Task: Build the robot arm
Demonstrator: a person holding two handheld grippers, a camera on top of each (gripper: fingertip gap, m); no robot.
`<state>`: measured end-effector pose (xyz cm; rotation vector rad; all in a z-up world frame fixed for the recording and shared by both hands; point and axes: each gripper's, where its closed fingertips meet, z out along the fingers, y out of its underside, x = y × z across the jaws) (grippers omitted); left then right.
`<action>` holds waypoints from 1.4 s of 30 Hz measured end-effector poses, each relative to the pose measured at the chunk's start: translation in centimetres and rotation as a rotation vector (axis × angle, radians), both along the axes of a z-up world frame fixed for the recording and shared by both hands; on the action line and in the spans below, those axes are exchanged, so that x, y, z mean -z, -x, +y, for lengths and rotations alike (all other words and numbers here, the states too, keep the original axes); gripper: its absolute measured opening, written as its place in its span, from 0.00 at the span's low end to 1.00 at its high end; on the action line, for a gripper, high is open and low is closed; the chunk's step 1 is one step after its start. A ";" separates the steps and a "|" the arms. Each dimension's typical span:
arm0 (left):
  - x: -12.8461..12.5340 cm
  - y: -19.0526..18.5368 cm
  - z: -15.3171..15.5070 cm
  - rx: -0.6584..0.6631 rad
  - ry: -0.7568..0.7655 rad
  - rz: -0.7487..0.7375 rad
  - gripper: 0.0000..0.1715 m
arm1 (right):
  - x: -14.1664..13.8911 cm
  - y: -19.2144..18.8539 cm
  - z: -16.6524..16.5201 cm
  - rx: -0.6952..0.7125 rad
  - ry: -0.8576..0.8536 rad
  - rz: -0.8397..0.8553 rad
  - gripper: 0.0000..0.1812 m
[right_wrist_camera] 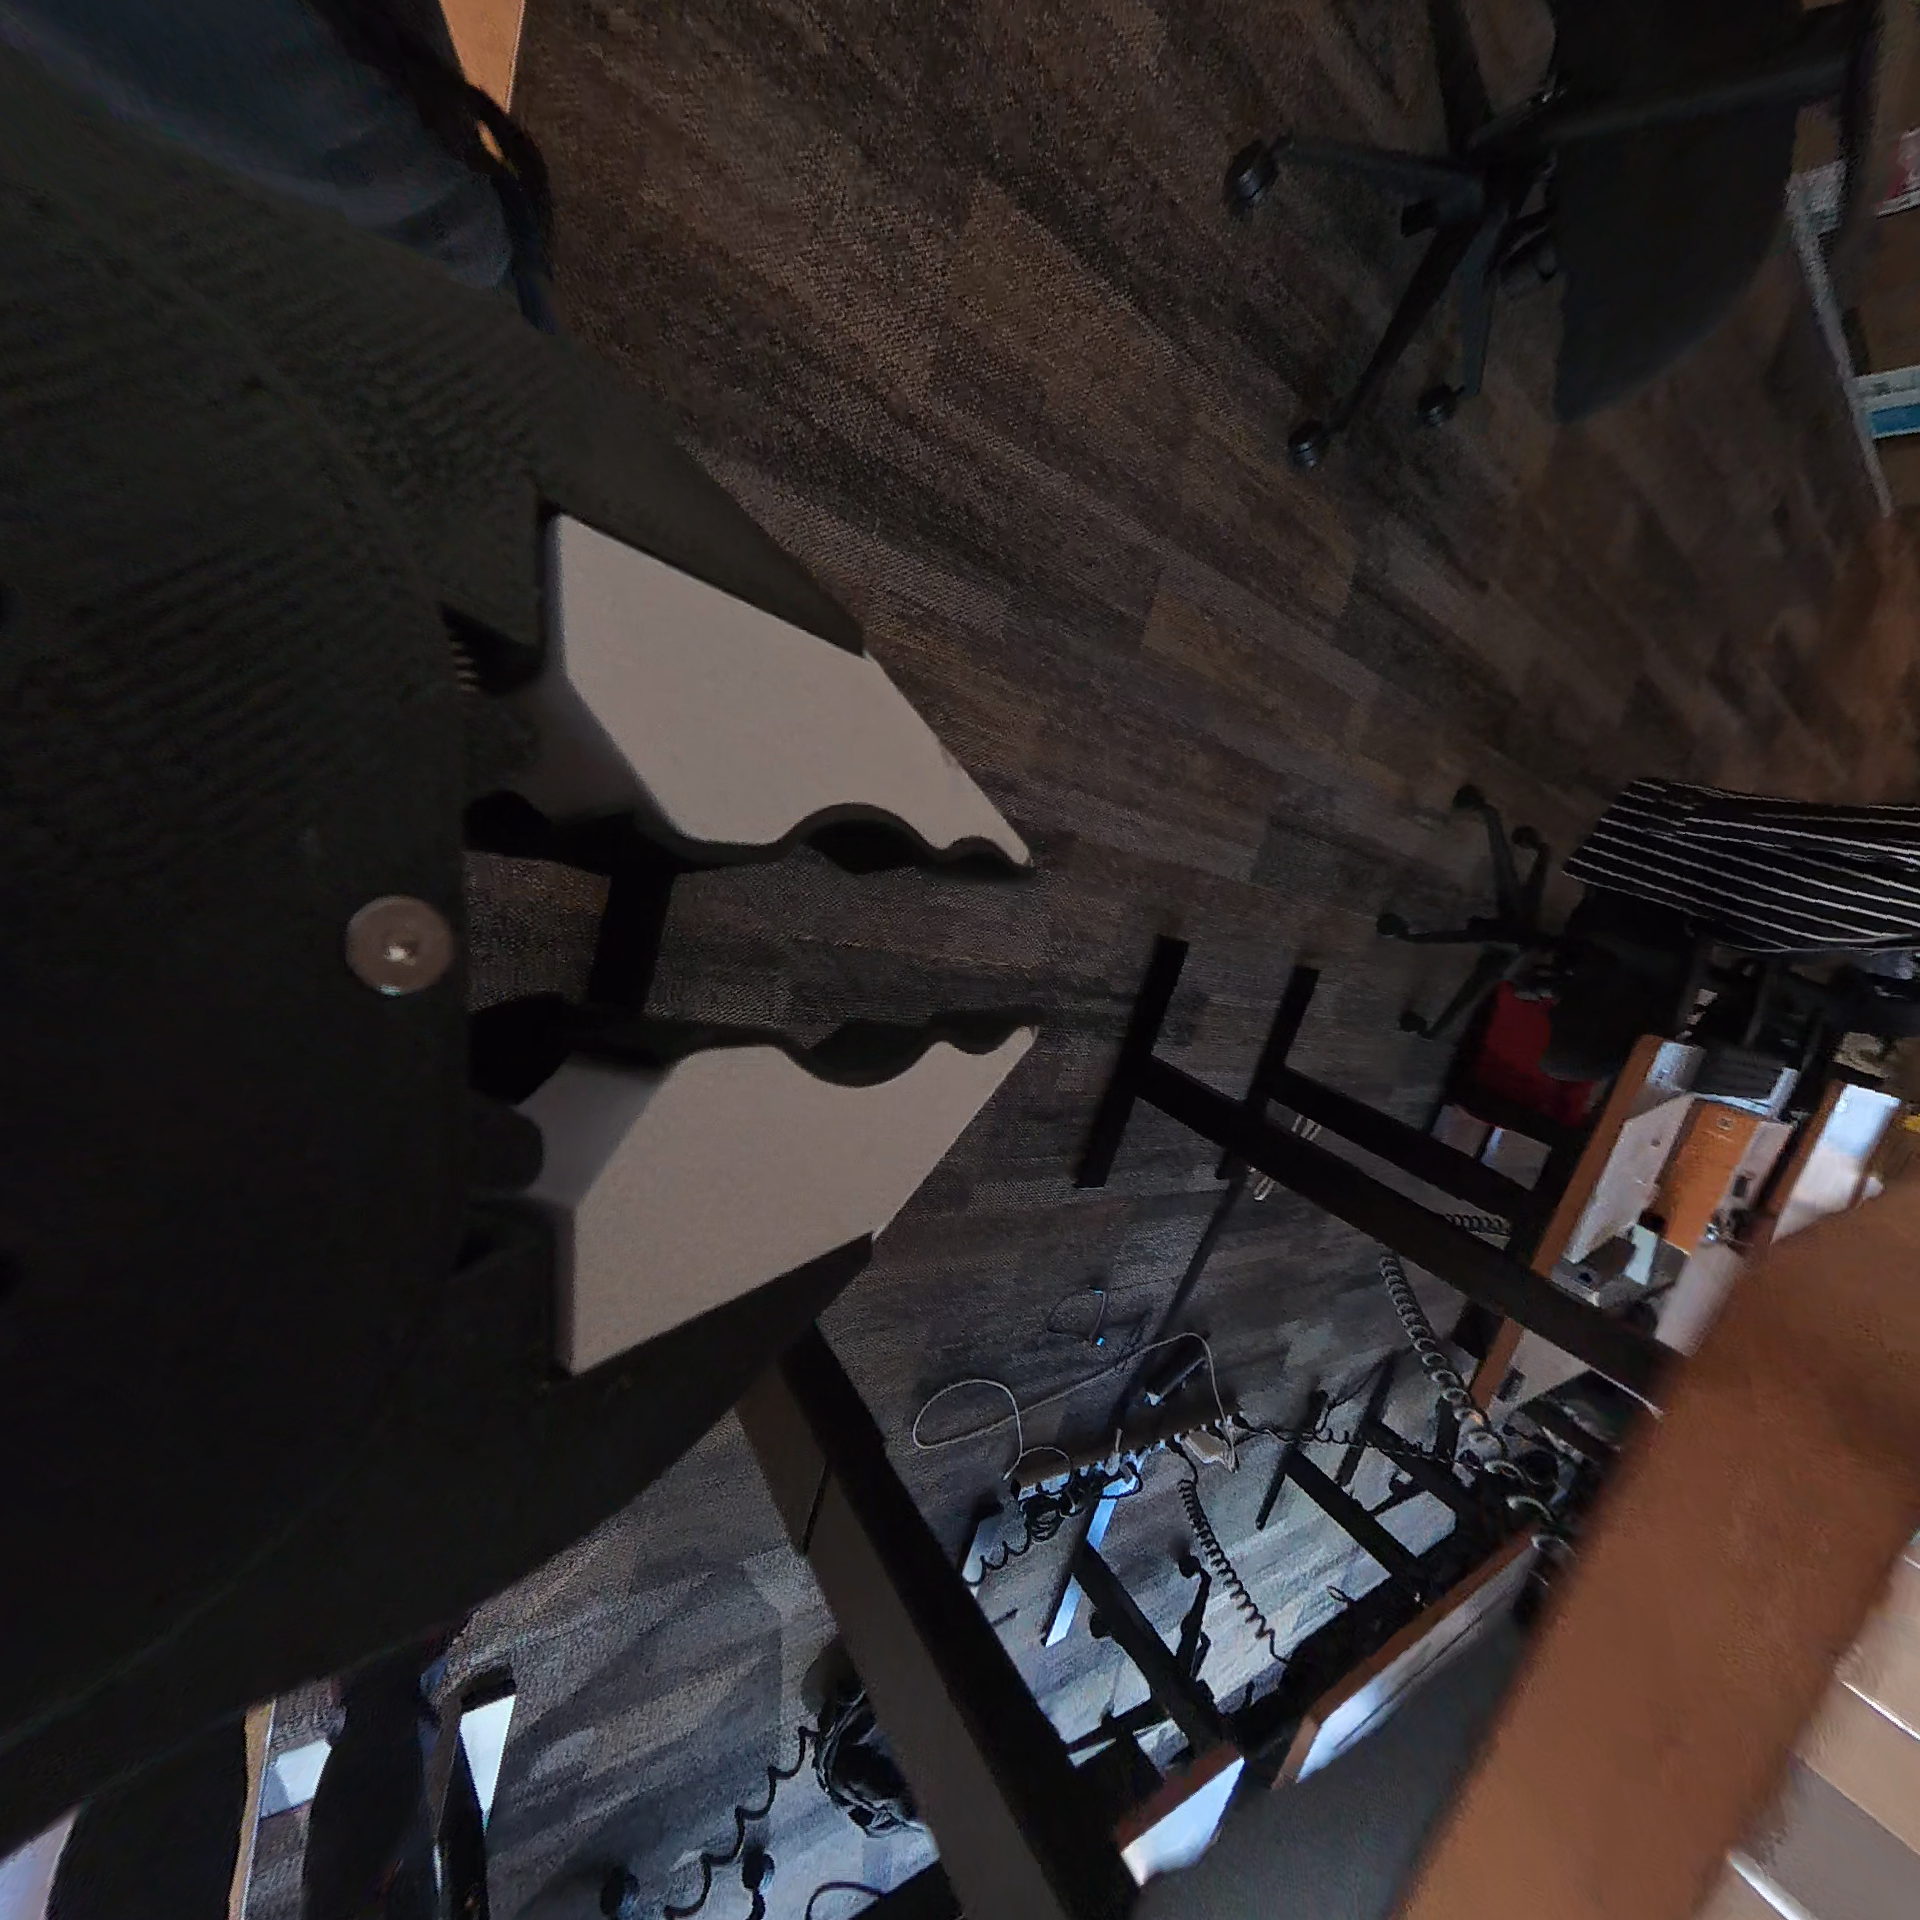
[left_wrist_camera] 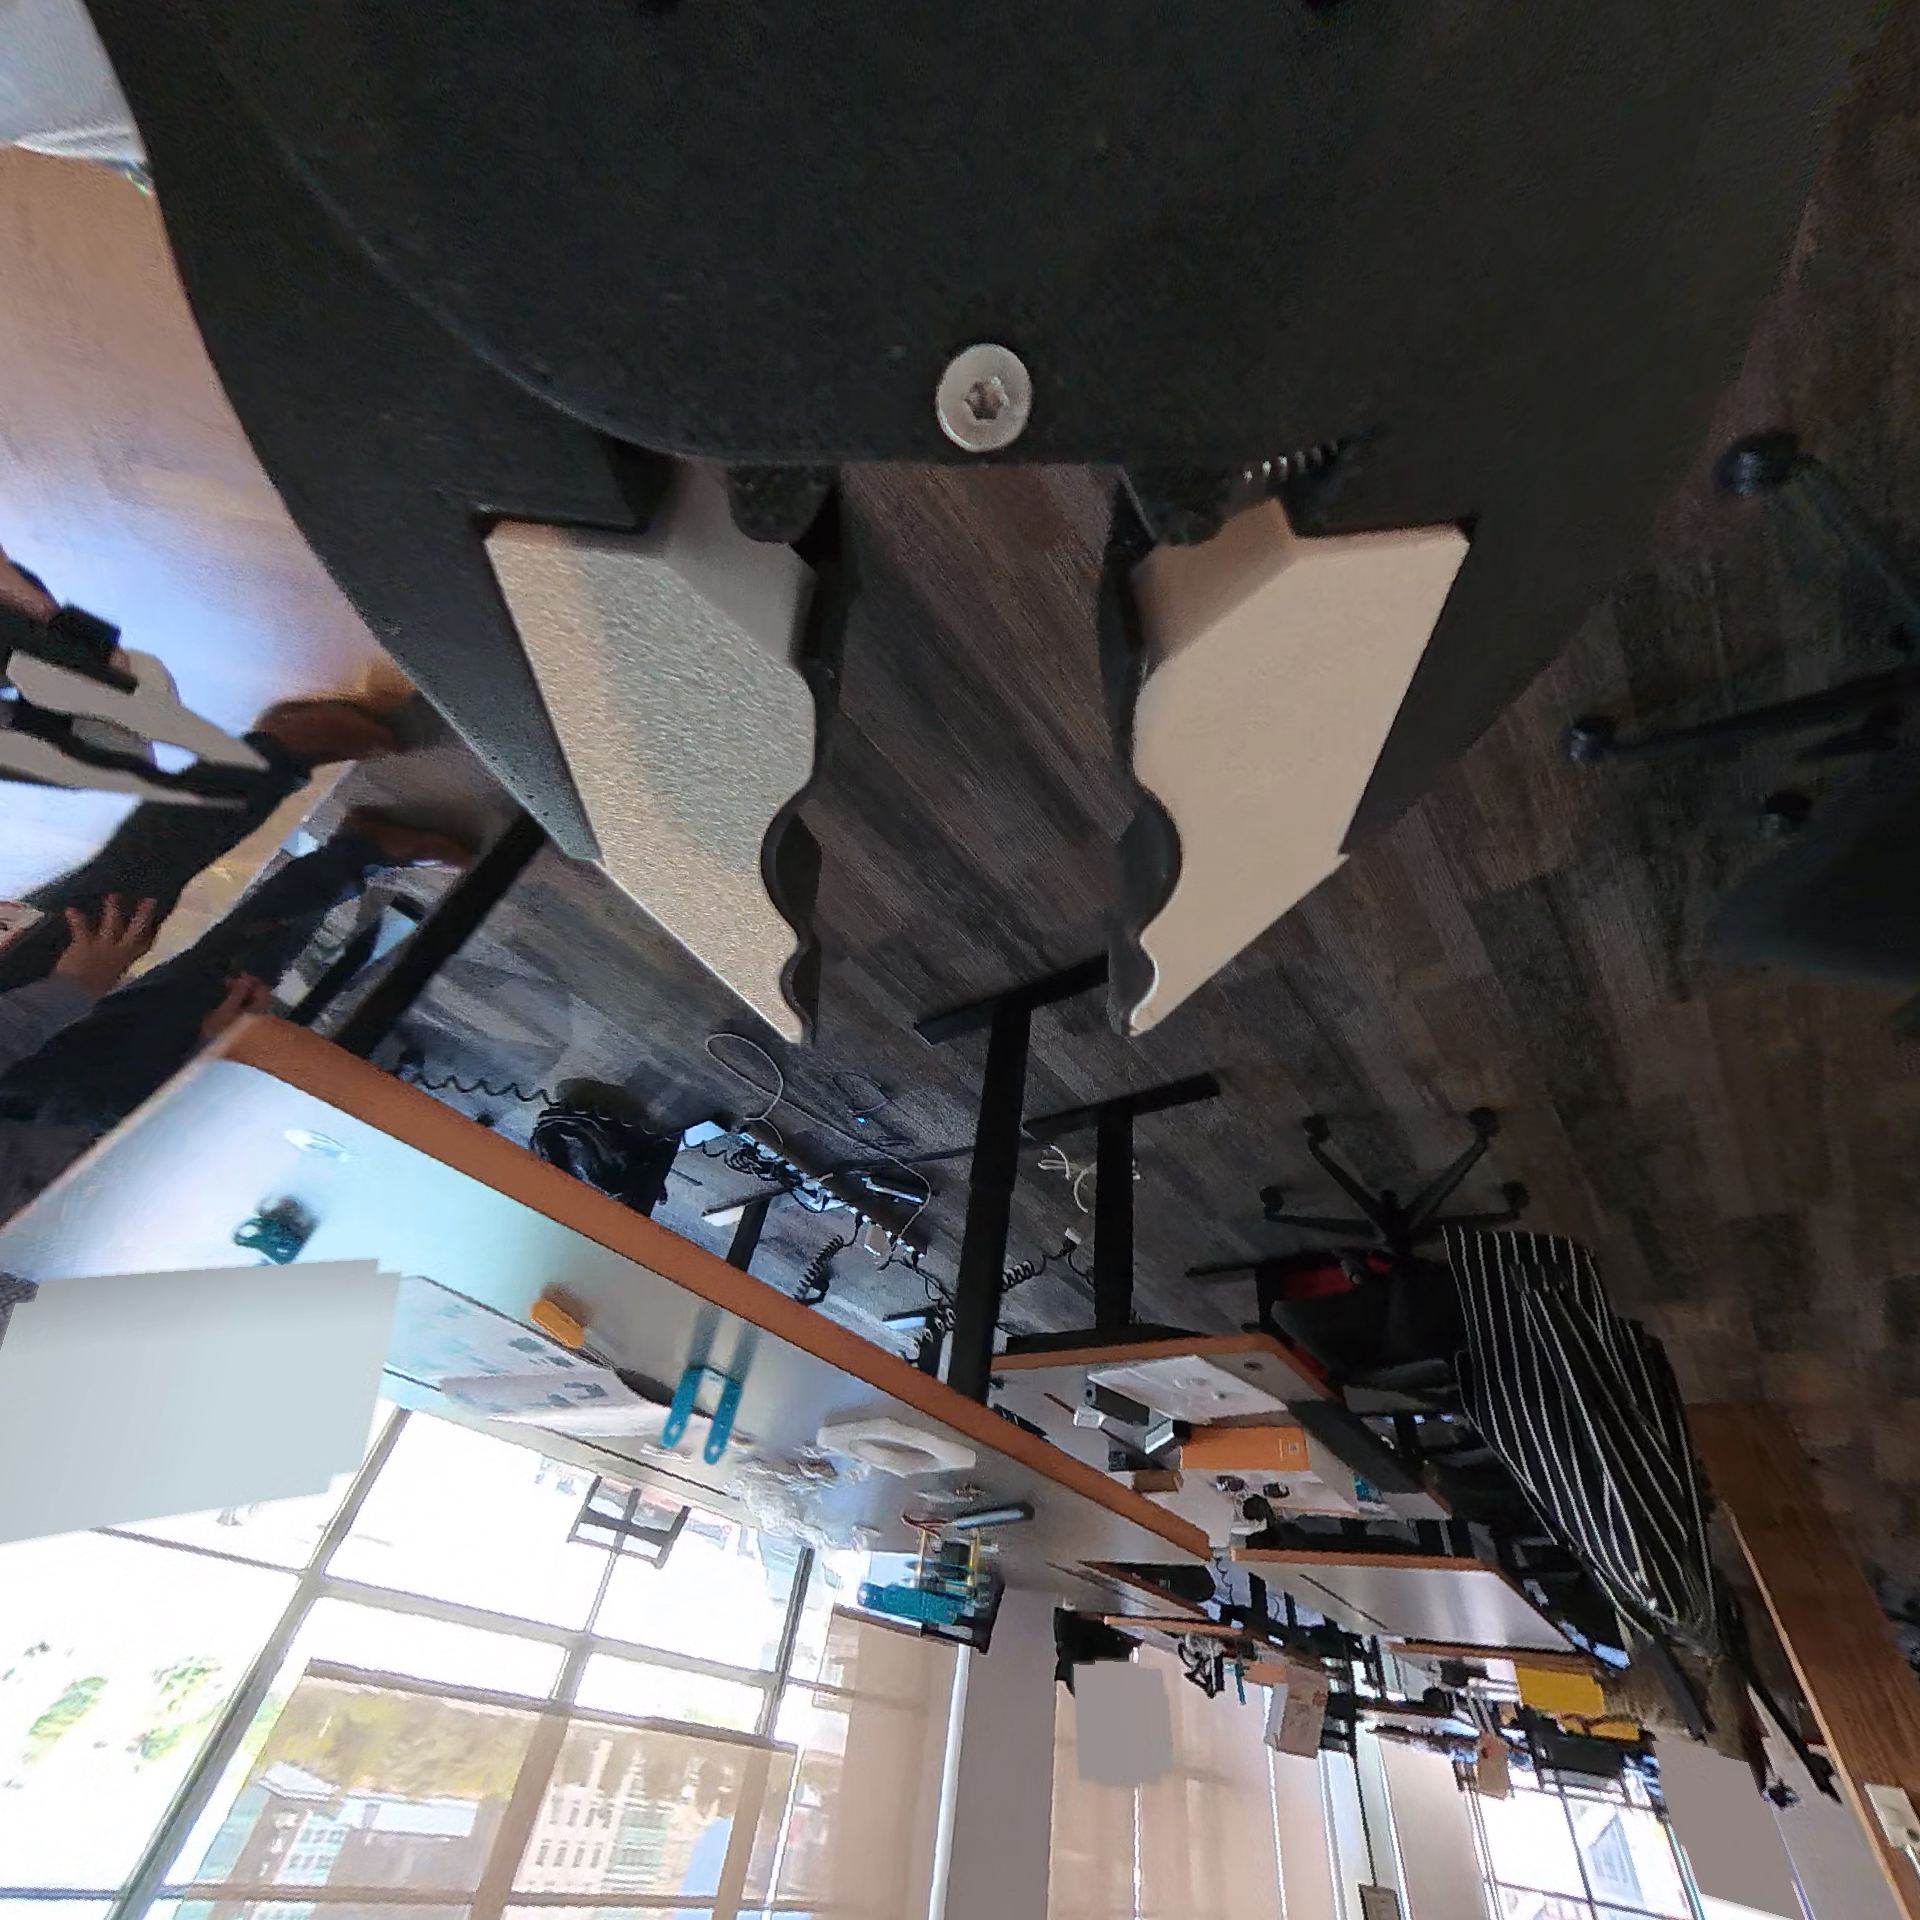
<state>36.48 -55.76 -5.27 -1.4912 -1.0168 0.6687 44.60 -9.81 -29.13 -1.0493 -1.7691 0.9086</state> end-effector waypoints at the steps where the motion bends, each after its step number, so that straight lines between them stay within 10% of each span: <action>1: 0.0 2.1 0.1 -0.001 0.009 0.005 0.31 | 1.7 1.2 -0.6 -0.005 -0.023 -0.013 0.12; 11: 0.5 22.0 1.2 0.023 0.087 -0.001 0.29 | 13.4 16.7 -8.2 -0.138 -0.191 -0.285 0.12; 23: 4.5 39.6 -2.4 0.173 -0.021 -0.079 0.29 | 15.6 32.5 -12.0 -0.051 -0.275 -0.373 0.12; 28: 5.9 48.4 -4.8 0.348 0.048 -0.079 0.25 | 10.5 43.4 -17.5 0.028 -0.183 -0.289 0.11; 32: 5.1 55.9 -4.5 0.534 0.113 -0.101 0.26 | -4.7 52.0 -21.0 0.189 0.006 -0.037 0.10; 34: 3.7 59.1 -3.3 0.627 0.105 -0.093 0.26 | -14.3 53.1 -17.9 0.320 -0.026 0.145 0.06; 37: 1.9 64.1 -1.4 0.691 0.129 -0.043 0.27 | -22.3 49.4 -4.1 0.658 -0.158 0.091 0.08; 42: 0.6 71.7 3.9 0.839 0.114 -0.002 0.28 | -15.3 44.3 10.3 0.787 0.110 -0.479 0.24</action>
